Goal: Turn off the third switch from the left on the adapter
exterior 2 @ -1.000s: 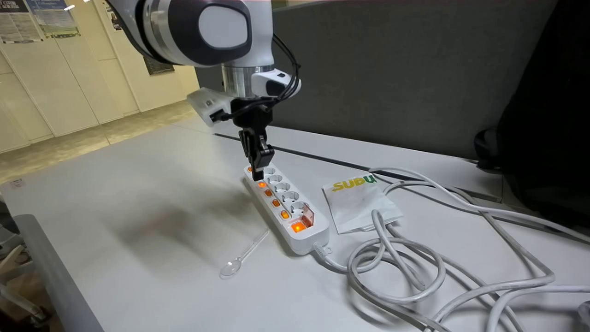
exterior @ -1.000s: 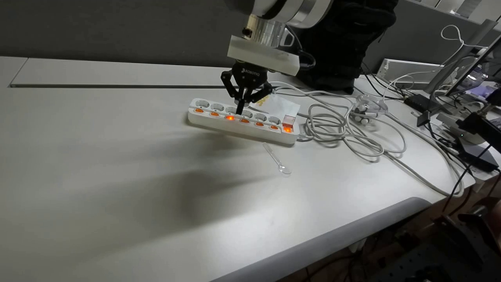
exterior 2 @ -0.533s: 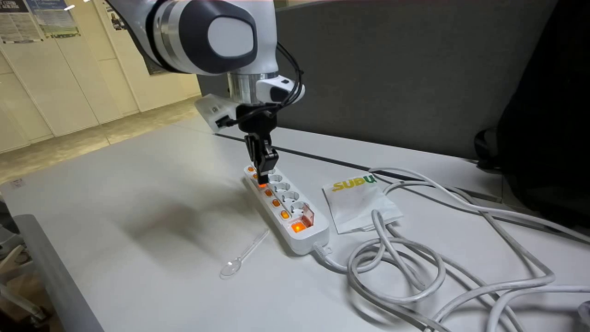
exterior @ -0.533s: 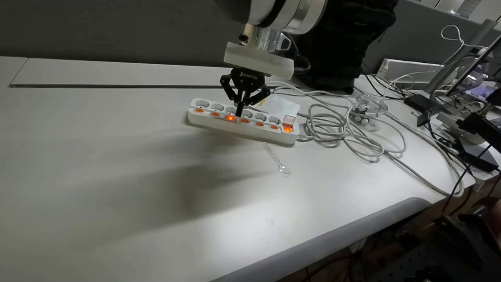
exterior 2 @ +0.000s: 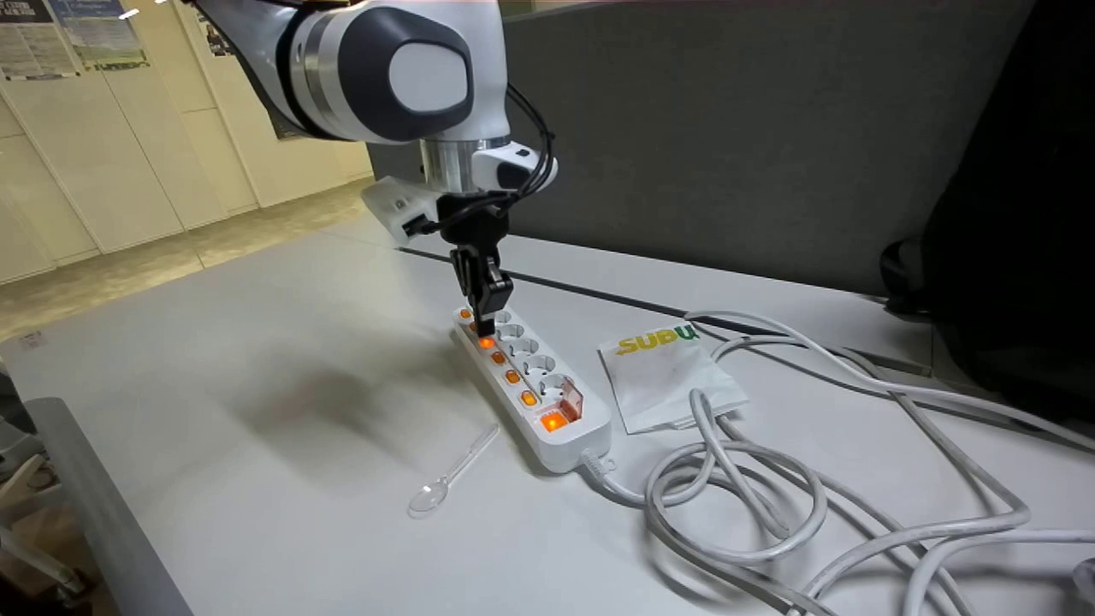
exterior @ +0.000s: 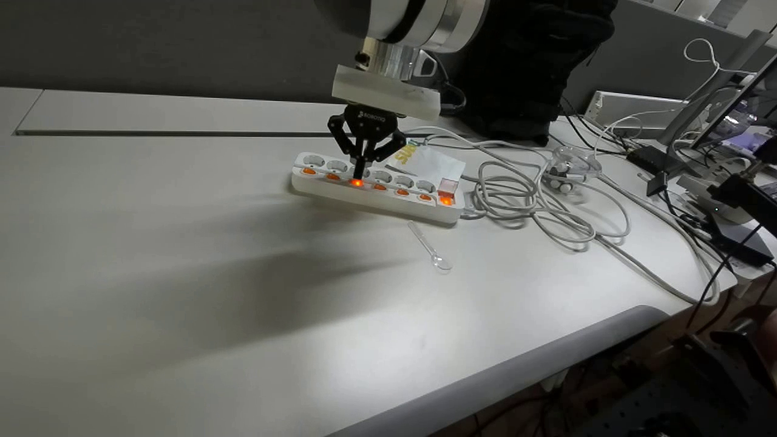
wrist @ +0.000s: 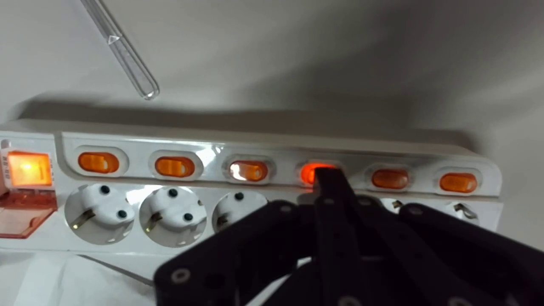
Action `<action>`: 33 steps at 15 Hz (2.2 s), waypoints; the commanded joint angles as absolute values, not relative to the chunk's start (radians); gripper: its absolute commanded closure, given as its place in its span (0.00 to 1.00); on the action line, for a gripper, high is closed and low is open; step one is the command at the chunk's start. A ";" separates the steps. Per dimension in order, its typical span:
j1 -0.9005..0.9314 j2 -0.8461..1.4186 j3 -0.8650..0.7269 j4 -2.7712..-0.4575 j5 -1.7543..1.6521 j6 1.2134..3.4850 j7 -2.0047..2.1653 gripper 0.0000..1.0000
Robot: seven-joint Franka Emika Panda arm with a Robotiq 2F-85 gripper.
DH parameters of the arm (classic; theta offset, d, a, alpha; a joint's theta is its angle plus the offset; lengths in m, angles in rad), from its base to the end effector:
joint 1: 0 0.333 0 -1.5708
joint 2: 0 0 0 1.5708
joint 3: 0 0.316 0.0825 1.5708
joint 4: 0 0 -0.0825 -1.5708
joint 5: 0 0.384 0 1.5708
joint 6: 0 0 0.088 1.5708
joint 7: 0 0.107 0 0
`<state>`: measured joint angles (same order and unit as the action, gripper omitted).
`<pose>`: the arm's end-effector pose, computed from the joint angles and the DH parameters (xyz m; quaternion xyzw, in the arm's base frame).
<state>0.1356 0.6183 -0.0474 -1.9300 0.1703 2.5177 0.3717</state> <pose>0.6159 0.0536 0.1611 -0.9779 0.2058 0.0218 0.0307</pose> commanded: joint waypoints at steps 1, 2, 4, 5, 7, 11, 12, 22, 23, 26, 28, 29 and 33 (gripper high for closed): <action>0.152 0.630 -0.049 -1.909 0.157 2.502 0.417 1.00; 0.153 0.629 -0.048 -1.914 0.161 2.507 0.417 1.00; 0.153 0.631 -0.048 -1.918 0.167 2.511 0.420 1.00; 0.152 0.631 -0.048 -1.919 0.170 2.515 0.422 1.00; 0.149 0.629 -0.048 -1.922 0.174 2.519 0.425 1.00; 0.142 0.624 -0.045 -1.929 0.183 2.520 0.430 1.00; 0.139 0.623 -0.043 -1.932 0.187 2.521 0.428 1.00; 0.115 0.617 -0.034 -1.953 0.236 2.533 0.418 1.00; 0.112 0.620 -0.032 -1.951 0.241 2.533 0.415 1.00; 0.099 0.630 -0.024 -1.944 0.263 2.531 0.406 1.00; 0.076 0.636 -0.010 -1.945 0.293 2.540 0.387 1.00; 0.057 0.641 0.005 -1.945 0.315 2.548 0.364 1.00; -0.023 0.687 0.065 -1.942 0.406 2.608 0.247 1.00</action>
